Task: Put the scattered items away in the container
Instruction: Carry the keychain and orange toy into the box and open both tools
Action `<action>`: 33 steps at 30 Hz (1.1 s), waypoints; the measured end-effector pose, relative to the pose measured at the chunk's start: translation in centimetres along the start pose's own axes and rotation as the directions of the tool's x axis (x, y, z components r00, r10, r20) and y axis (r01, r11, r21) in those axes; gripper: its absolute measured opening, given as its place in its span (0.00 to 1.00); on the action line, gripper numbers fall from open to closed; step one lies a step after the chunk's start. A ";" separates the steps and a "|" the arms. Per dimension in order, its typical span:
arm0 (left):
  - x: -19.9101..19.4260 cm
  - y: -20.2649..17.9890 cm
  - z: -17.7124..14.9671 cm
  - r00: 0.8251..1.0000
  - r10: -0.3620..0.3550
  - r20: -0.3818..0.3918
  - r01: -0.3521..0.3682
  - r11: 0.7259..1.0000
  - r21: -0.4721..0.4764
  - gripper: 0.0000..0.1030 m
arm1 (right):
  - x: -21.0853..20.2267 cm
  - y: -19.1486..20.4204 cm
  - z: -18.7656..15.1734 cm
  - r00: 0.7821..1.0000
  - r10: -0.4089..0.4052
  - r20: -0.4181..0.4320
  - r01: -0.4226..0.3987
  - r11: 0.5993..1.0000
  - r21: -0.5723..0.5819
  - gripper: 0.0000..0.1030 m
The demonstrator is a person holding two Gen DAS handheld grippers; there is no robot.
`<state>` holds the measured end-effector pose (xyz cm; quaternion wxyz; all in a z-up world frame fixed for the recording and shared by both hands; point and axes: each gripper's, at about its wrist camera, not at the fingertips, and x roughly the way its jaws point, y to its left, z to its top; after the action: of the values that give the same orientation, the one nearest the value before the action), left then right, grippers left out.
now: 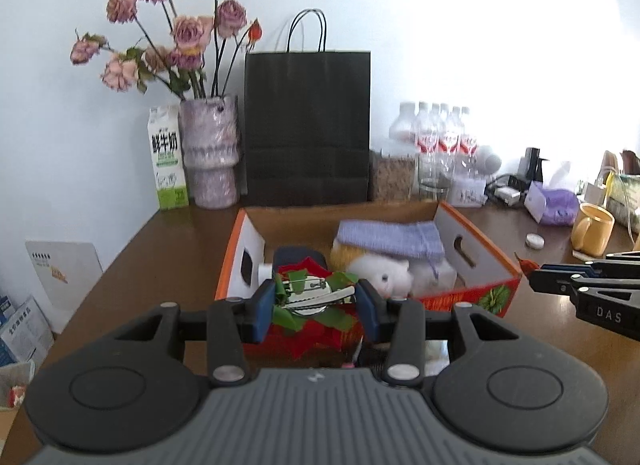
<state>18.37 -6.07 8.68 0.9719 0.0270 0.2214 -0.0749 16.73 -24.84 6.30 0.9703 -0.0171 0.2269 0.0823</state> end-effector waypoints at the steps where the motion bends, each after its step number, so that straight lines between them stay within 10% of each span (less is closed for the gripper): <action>1: 0.1 -0.1 0.4 1.000 0.001 0.008 -0.001 1.000 -0.001 0.43 | 0.1 0.1 0.4 1.000 0.001 0.007 -0.001 1.000 -0.002 0.09; 19: 5.7 -0.7 4.0 0.998 0.002 0.065 0.000 0.999 -0.034 0.43 | 6.8 0.1 3.6 1.000 -0.018 0.023 0.017 0.998 0.059 0.09; 33: 14.5 0.8 0.7 0.995 0.089 -0.044 -0.091 0.995 -0.041 0.43 | 12.4 -1.6 0.9 0.997 -0.032 -0.069 0.038 0.995 0.095 0.09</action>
<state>31.69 -7.33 2.99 0.9698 0.0176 0.2419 -0.0258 28.35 -24.50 1.62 0.9631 0.0229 0.2627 0.0536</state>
